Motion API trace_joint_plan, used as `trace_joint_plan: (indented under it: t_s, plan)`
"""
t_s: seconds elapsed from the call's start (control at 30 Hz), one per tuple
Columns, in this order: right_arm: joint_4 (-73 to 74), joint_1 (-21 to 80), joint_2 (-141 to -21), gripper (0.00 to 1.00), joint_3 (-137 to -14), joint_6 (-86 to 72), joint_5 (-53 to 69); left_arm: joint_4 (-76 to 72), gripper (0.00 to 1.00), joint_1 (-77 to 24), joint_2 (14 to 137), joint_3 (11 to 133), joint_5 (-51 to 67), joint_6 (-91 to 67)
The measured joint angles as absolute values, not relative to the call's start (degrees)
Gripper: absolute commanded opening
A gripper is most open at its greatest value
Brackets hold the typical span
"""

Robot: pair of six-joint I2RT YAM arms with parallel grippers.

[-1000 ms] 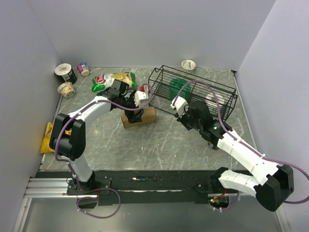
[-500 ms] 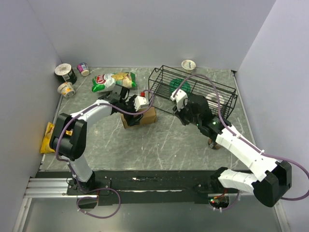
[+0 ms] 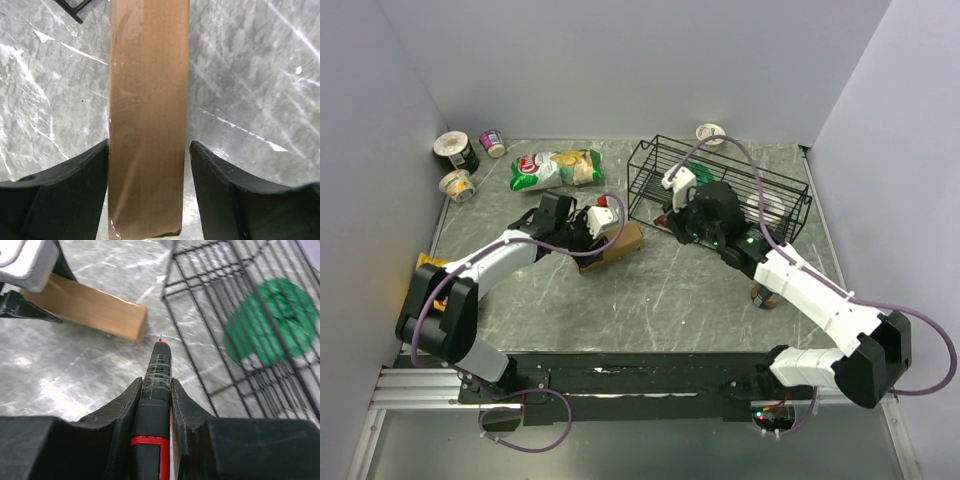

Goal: Unpack the express box

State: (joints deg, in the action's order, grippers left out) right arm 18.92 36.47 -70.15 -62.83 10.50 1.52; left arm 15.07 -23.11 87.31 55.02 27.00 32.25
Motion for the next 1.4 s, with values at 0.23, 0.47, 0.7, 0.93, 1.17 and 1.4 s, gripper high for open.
trace_joint_plan:
  t_s: [0.23, 0.47, 0.7, 0.93, 1.17, 1.4]
  plan:
    - [14.02, 41.45, -74.06, 0.00, -62.81, 8.91, 0.30, 14.35, 0.64, -23.11, 86.06, 53.30, 27.05, 28.14]
    - [9.30, 43.97, -77.82, 0.00, -62.81, 8.82, -5.61, 14.70, 0.62, -23.11, 86.06, 52.60, 27.03, 27.09]
    - [8.08, 44.01, -79.83, 0.00, -62.81, 9.04, -8.08, 14.48, 0.61, -23.11, 86.08, 52.60, 26.96, 25.98]
    - [7.22, 44.01, -80.55, 0.00, -62.81, 8.73, -8.16, 14.44, 0.60, -23.11, 86.13, 52.60, 27.03, 25.76]
    - [6.92, 44.01, -81.89, 0.00, -63.02, 8.16, -8.01, 14.41, 0.60, -23.11, 86.19, 52.60, 27.05, 25.76]
    - [6.90, 43.99, -83.83, 0.00, -63.77, 7.77, -7.92, 14.41, 0.59, -23.11, 86.32, 52.60, 27.11, 25.76]
